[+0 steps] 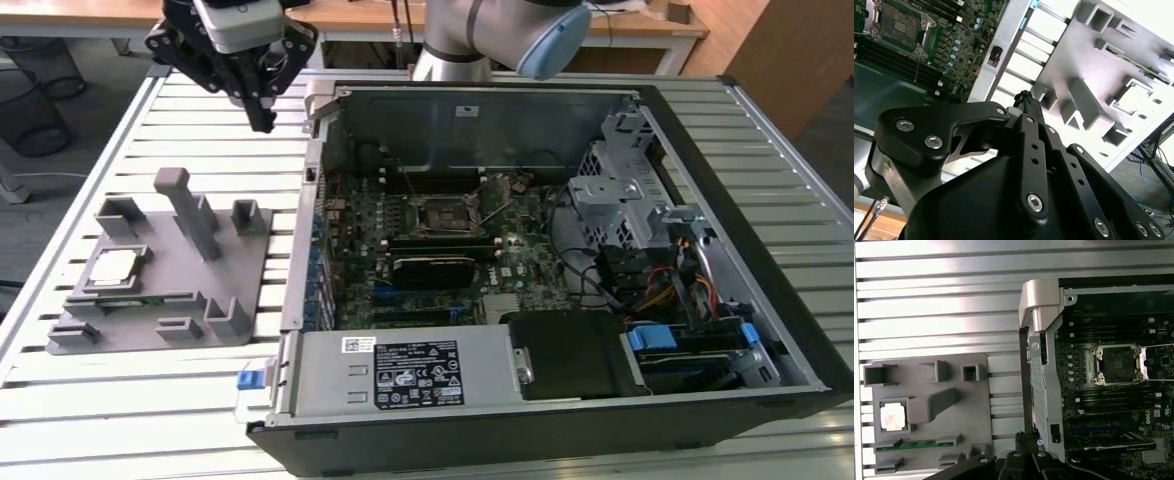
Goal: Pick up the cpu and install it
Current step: 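Reach for the cpu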
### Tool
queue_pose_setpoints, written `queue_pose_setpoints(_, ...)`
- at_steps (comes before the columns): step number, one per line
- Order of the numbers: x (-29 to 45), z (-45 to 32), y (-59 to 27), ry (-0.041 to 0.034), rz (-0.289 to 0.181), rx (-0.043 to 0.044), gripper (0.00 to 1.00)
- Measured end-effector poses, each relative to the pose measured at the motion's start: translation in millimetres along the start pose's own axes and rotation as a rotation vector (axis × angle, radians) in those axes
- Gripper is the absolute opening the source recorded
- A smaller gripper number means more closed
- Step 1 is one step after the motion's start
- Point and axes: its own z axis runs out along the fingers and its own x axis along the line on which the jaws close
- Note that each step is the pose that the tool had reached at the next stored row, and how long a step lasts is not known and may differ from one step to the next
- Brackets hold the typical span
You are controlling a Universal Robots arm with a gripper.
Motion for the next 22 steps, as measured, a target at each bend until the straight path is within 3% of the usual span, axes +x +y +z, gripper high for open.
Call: queue_pose_setpoints(22, 27.8, -0.4, -2.1, 0.0027, 0.0, 0.0001, 0.11)
